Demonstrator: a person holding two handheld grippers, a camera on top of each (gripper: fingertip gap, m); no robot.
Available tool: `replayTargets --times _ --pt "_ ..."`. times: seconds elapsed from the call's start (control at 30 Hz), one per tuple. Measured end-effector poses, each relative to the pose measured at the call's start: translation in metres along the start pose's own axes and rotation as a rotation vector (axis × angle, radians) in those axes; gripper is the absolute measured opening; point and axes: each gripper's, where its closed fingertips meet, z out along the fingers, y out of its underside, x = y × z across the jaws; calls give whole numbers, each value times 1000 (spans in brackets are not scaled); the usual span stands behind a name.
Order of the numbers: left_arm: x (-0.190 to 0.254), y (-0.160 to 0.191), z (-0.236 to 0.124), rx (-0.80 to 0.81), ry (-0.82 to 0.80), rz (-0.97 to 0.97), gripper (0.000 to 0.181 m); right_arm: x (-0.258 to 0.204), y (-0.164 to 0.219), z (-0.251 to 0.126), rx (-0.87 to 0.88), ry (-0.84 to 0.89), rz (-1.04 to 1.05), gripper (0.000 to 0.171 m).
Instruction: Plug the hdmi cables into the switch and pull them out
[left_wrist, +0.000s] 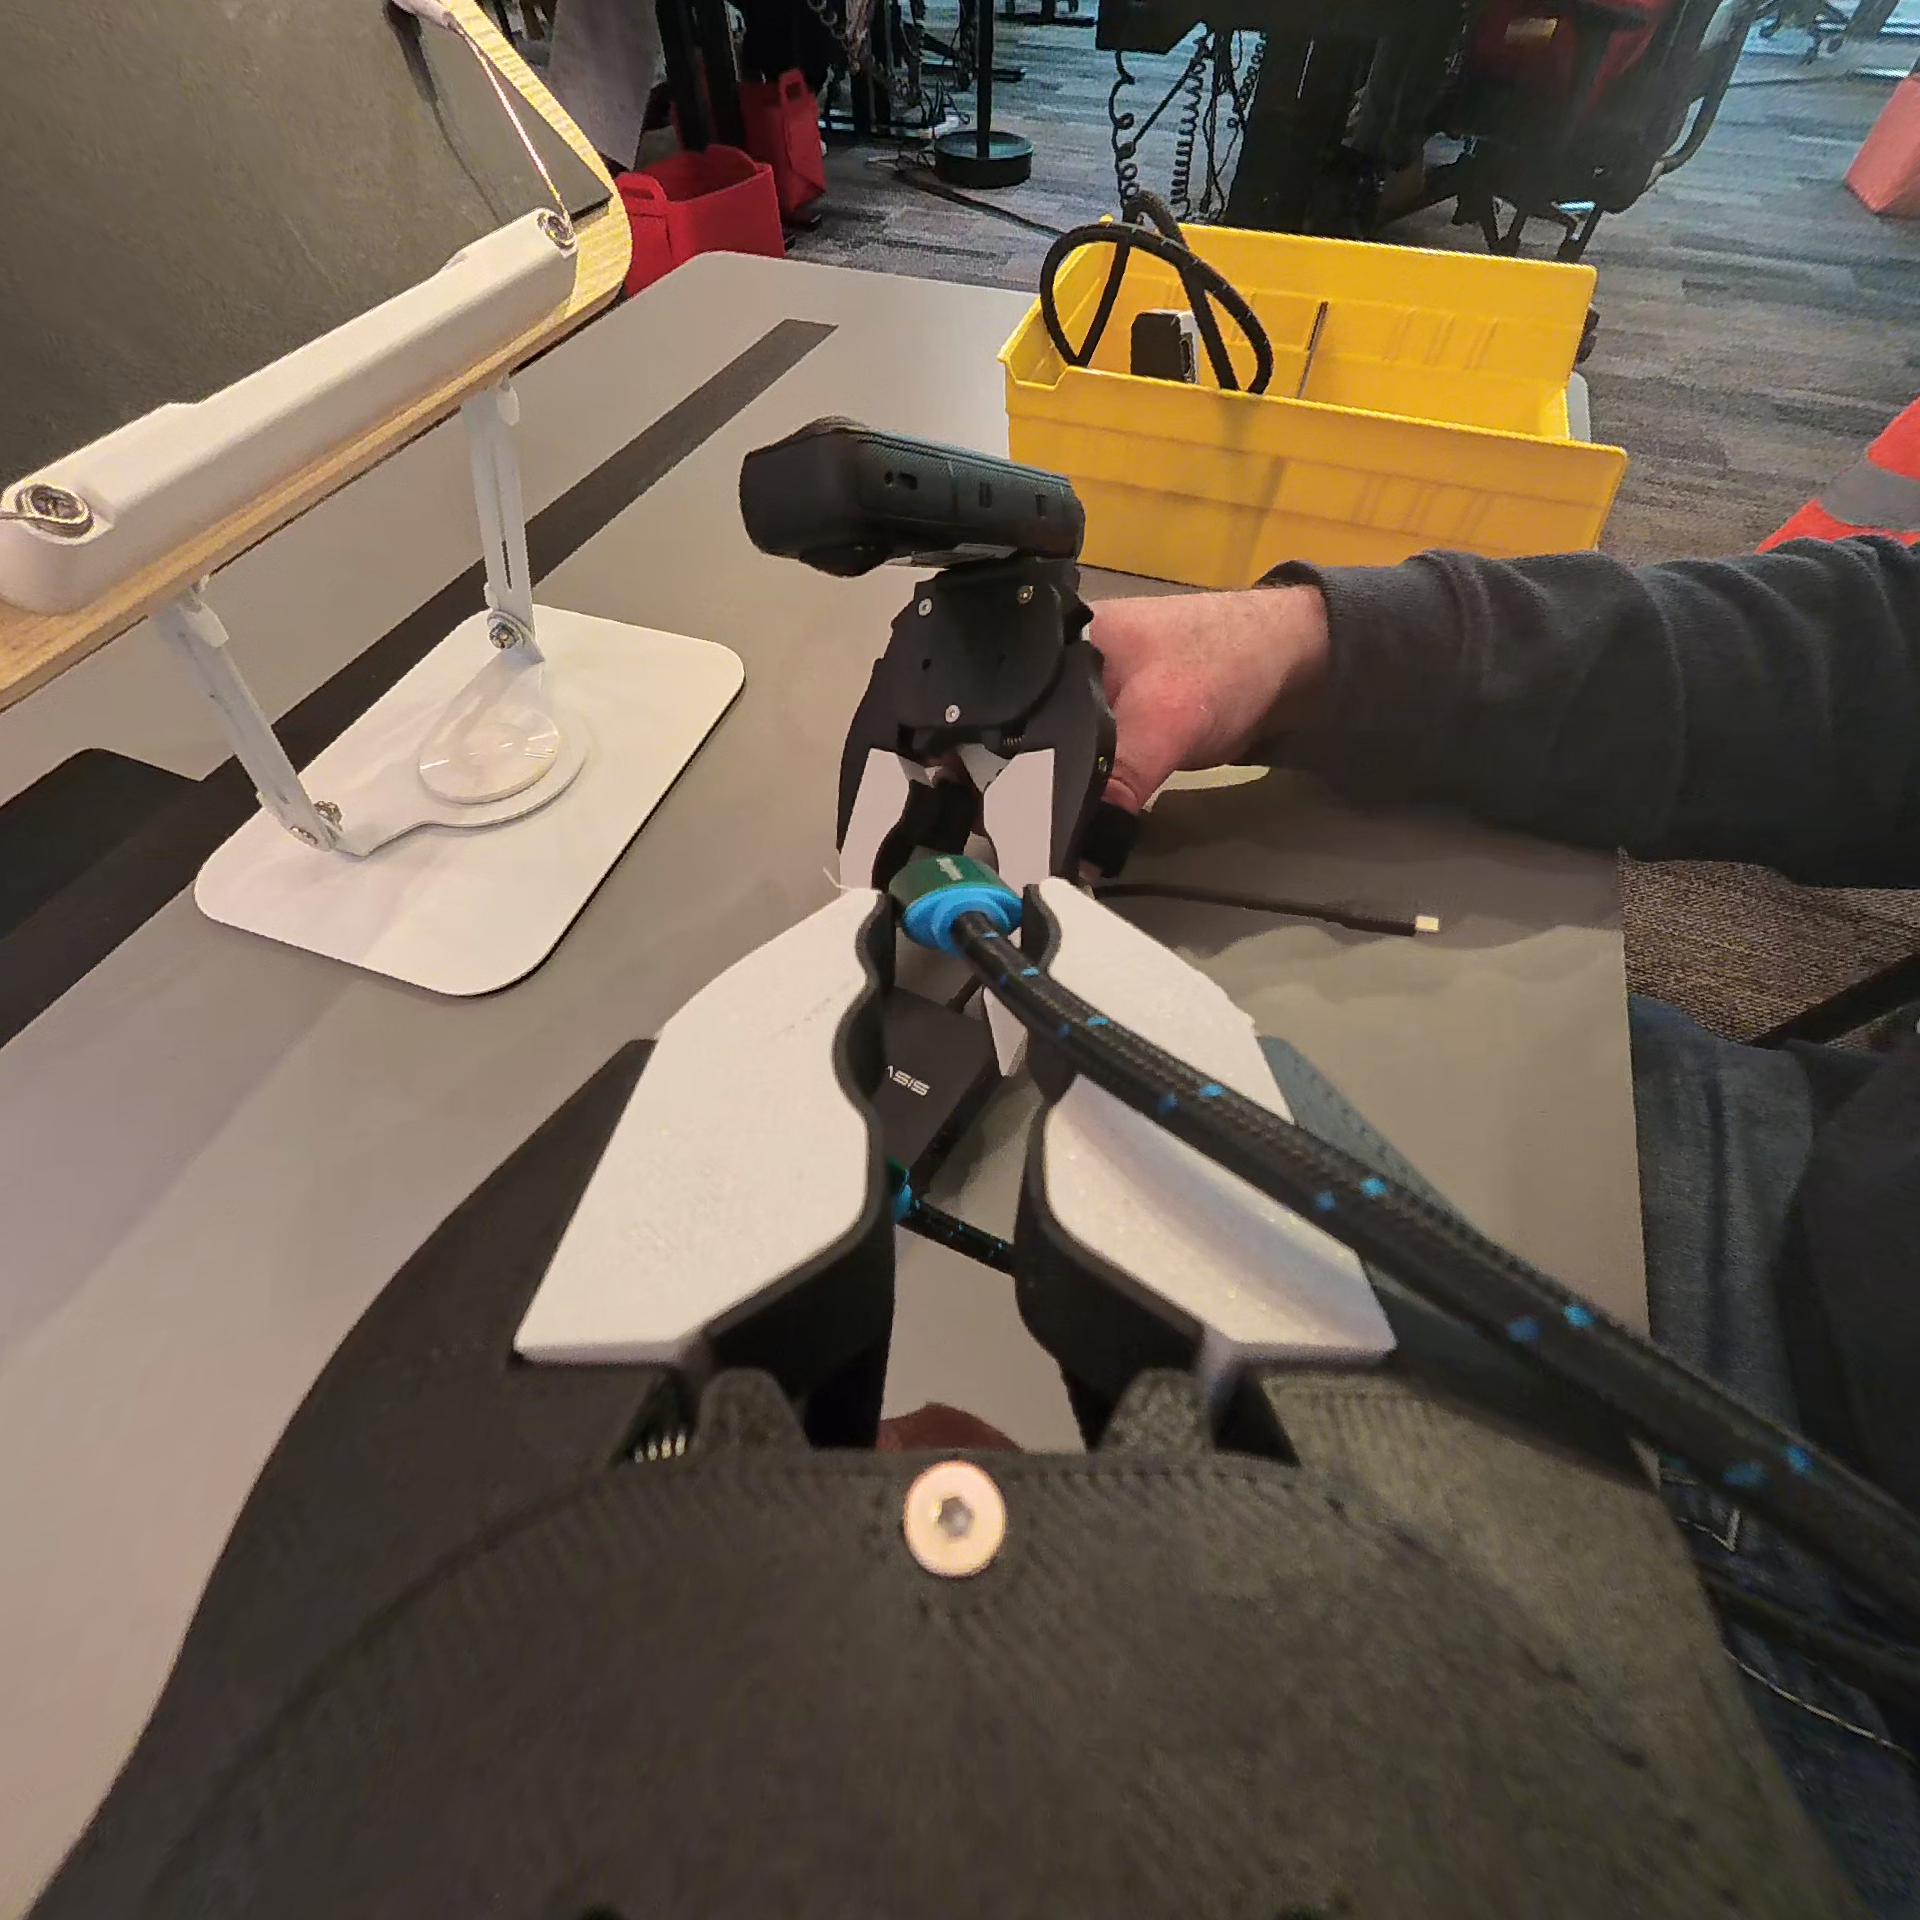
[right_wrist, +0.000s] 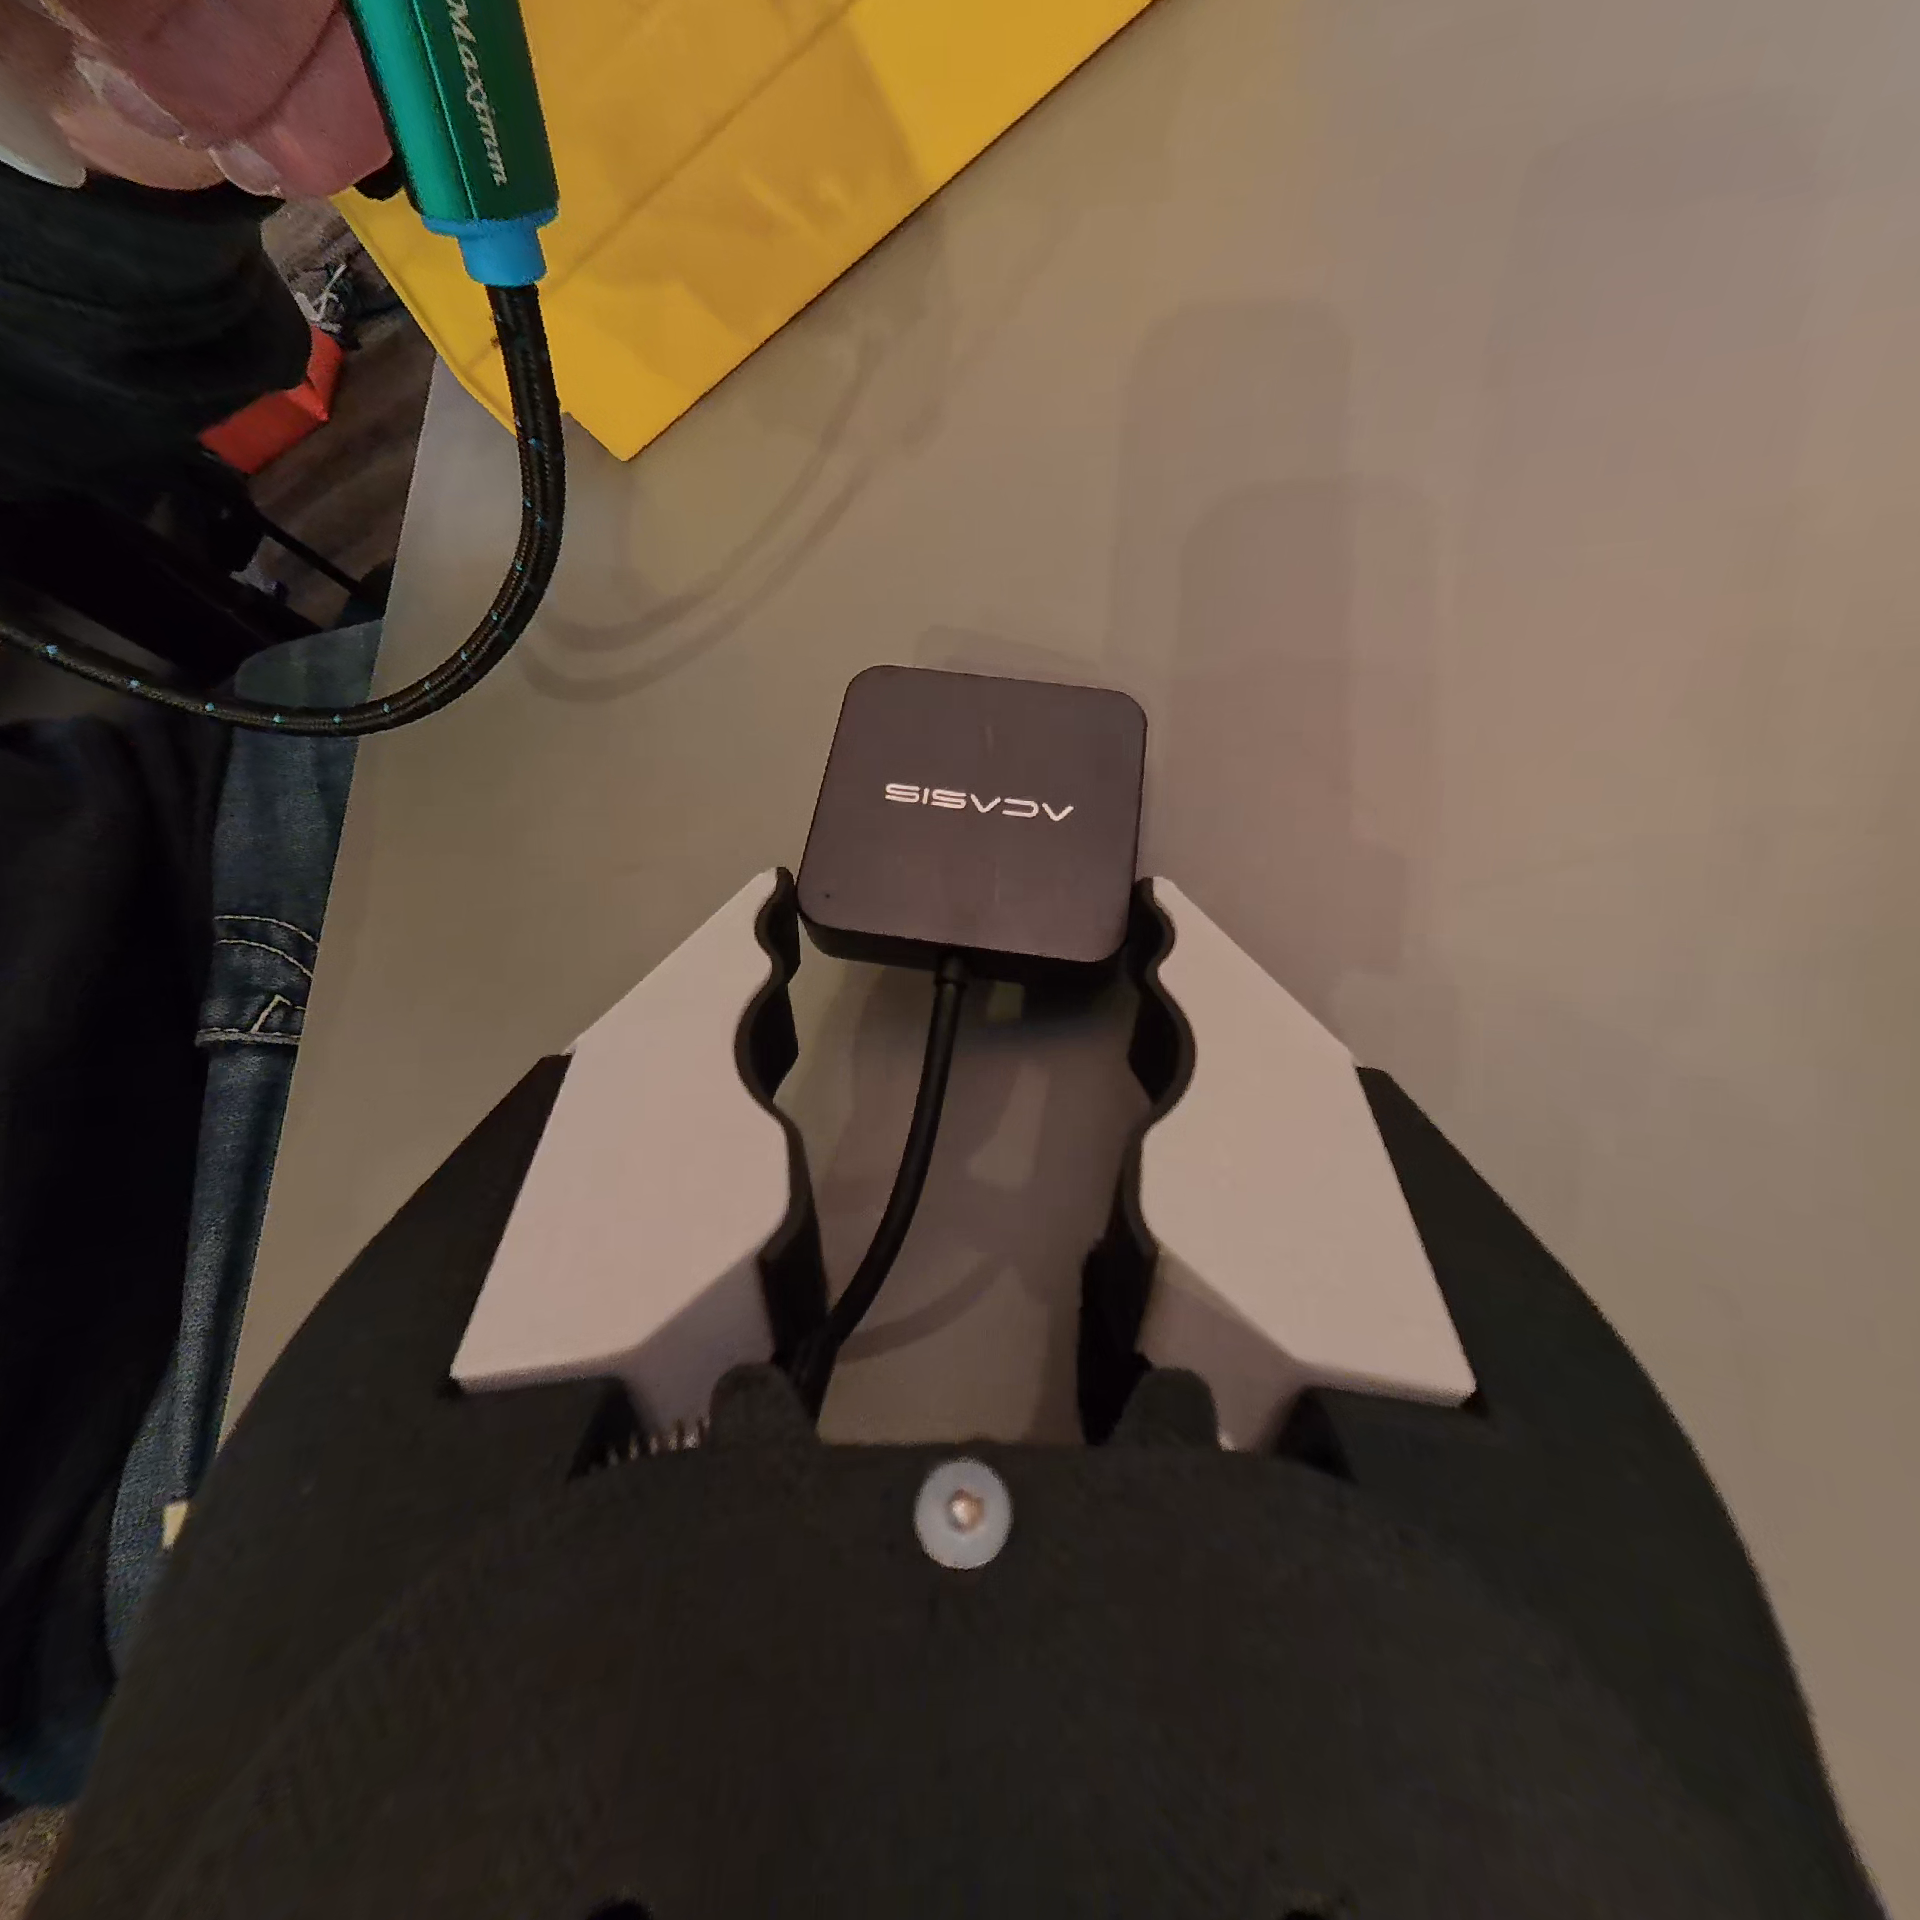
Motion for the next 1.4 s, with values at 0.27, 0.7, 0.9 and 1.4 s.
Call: replayTargets --times 0.27,0.7,0.9,1.4 --pt "1 1 2 -4 3 0 22 12 6 -3 -38 106 -1 62" --pt "8 2 4 -17 18 60 22 -28 -28 -24 140 -75 -61 72" --pt "22 1 7 -46 14 214 22 -83 -68 -57 422 -530 67 53" --pt "43 11 23 -143 -51 515 22 -116 -70 -54 413 -673 7 22"
